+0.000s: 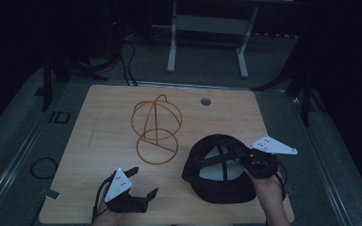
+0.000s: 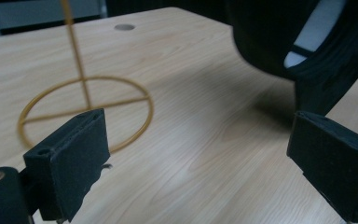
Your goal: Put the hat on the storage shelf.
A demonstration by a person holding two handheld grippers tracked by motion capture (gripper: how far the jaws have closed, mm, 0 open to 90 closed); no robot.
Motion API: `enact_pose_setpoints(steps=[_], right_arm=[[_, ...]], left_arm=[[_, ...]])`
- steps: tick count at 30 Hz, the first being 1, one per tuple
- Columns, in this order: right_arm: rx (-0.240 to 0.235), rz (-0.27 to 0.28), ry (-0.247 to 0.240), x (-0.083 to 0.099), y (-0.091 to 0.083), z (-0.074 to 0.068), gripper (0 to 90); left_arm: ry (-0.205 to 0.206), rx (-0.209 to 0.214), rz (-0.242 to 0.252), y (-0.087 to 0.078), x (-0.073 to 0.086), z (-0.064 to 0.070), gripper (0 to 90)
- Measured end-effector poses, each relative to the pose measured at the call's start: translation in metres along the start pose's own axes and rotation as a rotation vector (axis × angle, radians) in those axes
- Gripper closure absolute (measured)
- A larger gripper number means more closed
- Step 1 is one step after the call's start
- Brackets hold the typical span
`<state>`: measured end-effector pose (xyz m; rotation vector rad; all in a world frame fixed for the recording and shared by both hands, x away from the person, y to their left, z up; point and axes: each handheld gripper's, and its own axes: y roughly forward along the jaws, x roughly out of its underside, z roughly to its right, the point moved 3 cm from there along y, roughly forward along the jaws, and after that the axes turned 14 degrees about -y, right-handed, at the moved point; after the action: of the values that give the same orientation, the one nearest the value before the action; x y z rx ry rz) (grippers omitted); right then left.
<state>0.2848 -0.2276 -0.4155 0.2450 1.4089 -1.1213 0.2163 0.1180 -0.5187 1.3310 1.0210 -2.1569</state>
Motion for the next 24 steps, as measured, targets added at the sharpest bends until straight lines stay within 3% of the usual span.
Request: enact_pose_setpoints(steps=[2, 11, 13, 20, 24], right_arm=[[-0.009, 0.0, -0.008, -0.003, 0.0, -0.003, 88.9], [-0.023, 0.01, -0.053, -0.01, 0.001, -0.017, 88.9], [-0.031, 0.01, -0.055, -0.011, 0.003, -0.02, 88.9], [-0.07, 0.01, -0.084, -0.014, 0.005, -0.033, 88.8], [-0.091, 0.007, -0.118, -0.013, 0.005, -0.041, 88.8]], left_arm=[[0.007, 0.038, 0.009, 0.005, -0.009, 0.009, 5.9], [0.047, 0.109, -0.005, 0.027, -0.031, 0.034, 6.5], [0.048, 0.121, -0.008, 0.033, -0.034, 0.037, 6.7], [0.05, 0.106, -0.005, 0.046, -0.044, 0.038, 13.5], [0.053, 0.136, -0.037, 0.049, -0.049, 0.038, 17.1]])
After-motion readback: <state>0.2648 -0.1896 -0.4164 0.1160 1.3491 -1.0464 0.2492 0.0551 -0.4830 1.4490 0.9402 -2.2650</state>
